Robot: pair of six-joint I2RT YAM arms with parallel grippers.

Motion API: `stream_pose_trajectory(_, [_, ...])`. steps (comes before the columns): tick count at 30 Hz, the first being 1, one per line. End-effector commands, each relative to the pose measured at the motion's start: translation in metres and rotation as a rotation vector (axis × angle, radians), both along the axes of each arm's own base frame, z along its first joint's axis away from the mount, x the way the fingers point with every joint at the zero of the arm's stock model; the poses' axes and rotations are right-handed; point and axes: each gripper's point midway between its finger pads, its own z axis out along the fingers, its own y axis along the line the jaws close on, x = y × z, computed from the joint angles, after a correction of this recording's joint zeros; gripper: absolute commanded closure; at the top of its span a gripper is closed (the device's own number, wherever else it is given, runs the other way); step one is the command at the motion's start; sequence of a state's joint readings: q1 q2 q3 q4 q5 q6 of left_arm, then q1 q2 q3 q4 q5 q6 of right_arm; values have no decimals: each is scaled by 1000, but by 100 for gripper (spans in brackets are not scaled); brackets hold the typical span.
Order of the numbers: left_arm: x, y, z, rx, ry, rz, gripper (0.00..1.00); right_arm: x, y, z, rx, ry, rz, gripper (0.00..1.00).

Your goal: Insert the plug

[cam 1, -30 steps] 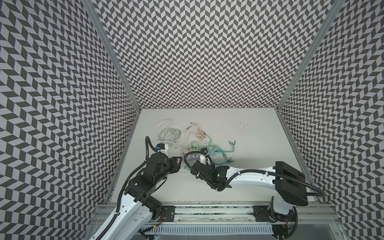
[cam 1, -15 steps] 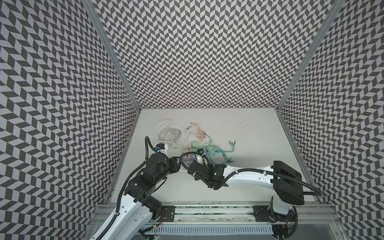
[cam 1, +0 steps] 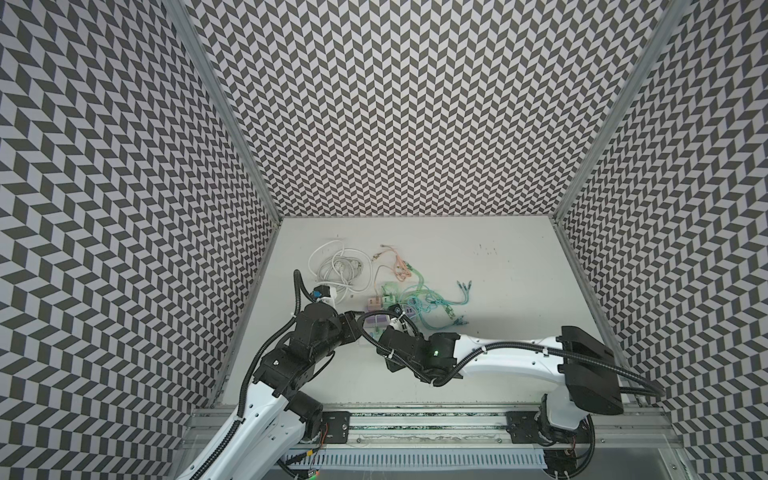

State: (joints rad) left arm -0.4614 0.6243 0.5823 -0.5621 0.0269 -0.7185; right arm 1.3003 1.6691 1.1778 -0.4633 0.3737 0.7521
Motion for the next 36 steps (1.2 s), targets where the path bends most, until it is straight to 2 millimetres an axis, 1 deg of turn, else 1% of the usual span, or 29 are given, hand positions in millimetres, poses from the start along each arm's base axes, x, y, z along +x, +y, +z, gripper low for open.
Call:
stream_pose_trajectory(1, [10, 7, 11, 15, -42, 34, 43, -11, 5, 44, 104, -53, 125, 32])
stream_pose_trajectory(3, [14, 10, 11, 26, -47, 48, 37, -11, -2, 62, 125, -110, 161, 27])
stream_pose_trajectory(5, [19, 13, 14, 42, -58, 55, 32, -5, -12, 79, 145, -185, 169, 23])
stream_pose_trajectory(8, [29, 21, 25, 84, -103, 84, 23, 12, -30, 106, 200, -312, 167, 20])
stream_pose_trajectory(10, [36, 27, 33, 116, -147, 109, 18, 28, -47, 122, 228, -374, 149, 17])
stream_pose_trajectory(12, [44, 34, 38, 155, -192, 139, 12, 47, -68, 136, 237, -438, 129, 15])
stream_pose_trajectory(13, [48, 37, 40, 177, -219, 152, 11, 59, -83, 144, 236, -482, 94, 13])
stream_pose_trajectory(14, [52, 44, 43, 199, -243, 196, 10, 70, -98, 151, 223, -528, 65, 11])
stream_pose_trajectory(16, [60, 58, 45, 247, -287, 271, 9, 85, -124, 162, 198, -608, 15, 7])
stream_pose_trajectory(19, [66, 83, 50, 326, -357, 401, 8, 104, -162, 171, 167, -700, -63, 2])
stream_pose_trajectory(20, [67, 92, 51, 352, -383, 445, 7, 111, -176, 171, 157, -729, -101, 0])
stream_pose_trajectory(21, [68, 97, 51, 369, -404, 468, 5, 115, -186, 171, 151, -749, -127, 0])
stream_pose_trajectory(23, [72, 105, 48, 411, -454, 496, 4, 125, -209, 166, 128, -785, -192, 1])
stream_pose_trajectory(26, [77, 118, 34, 471, -484, 518, 3, 138, -236, 154, 90, -814, -272, 0])
stream_pose_trajectory(29, [80, 129, 15, 501, -492, 523, 3, 152, -264, 134, 34, -826, -359, 1])
stream_pose_trajectory(31, [80, 135, 7, 528, -493, 523, 3, 158, -281, 122, 13, -832, -401, 0])
stream_pose_trajectory(34, [79, 145, -2, 597, -508, 527, 3, 169, -310, 102, -36, -819, -480, 1])
stream_pose_trajectory(36, [80, 152, -7, 598, -518, 535, 3, 175, -329, 90, -49, -801, -519, 1])
